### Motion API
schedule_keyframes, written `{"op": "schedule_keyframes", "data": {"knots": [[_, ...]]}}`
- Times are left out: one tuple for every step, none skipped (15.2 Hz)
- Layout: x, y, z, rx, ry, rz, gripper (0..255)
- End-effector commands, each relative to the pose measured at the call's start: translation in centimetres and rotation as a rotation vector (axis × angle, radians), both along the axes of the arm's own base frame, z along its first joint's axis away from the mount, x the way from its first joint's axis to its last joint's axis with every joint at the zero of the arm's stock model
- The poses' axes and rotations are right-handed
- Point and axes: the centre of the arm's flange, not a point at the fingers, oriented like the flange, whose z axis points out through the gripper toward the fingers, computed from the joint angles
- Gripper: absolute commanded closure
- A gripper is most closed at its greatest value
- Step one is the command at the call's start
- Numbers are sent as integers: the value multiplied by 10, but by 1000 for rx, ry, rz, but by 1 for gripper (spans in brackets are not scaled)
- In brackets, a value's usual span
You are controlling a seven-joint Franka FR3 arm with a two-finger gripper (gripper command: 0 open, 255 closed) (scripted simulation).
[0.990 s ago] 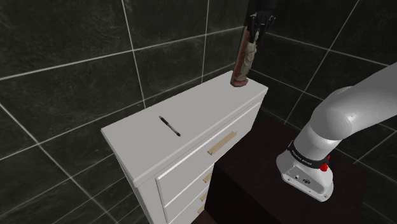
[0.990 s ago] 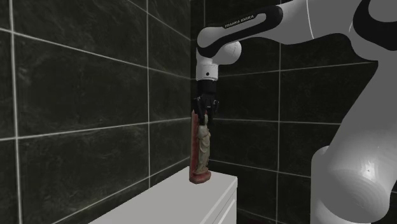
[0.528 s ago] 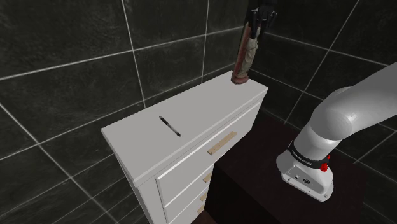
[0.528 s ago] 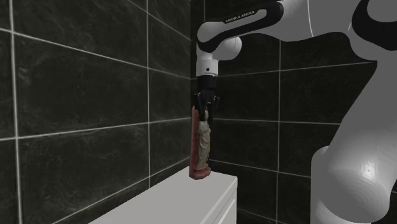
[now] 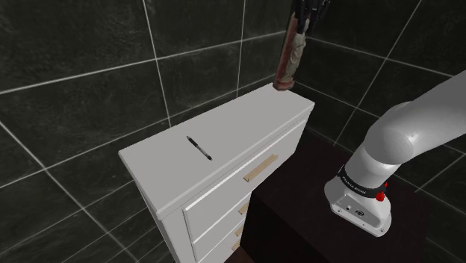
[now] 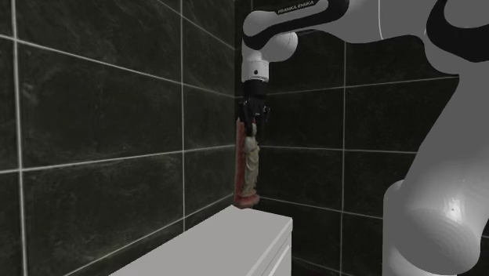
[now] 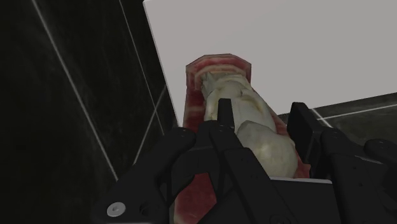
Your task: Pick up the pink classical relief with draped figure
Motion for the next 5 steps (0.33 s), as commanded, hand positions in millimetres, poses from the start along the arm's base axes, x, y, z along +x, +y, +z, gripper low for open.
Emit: {"op": "schedule_keyframes", "data": {"knots": [[0, 1, 12, 0, -1, 0, 255], [0, 1, 17, 0, -1, 0, 255], [0, 1, 22, 0, -1, 0, 255], [0, 1, 23, 0, -1, 0, 255], [0, 1, 23, 0, -1, 0, 255]]}}
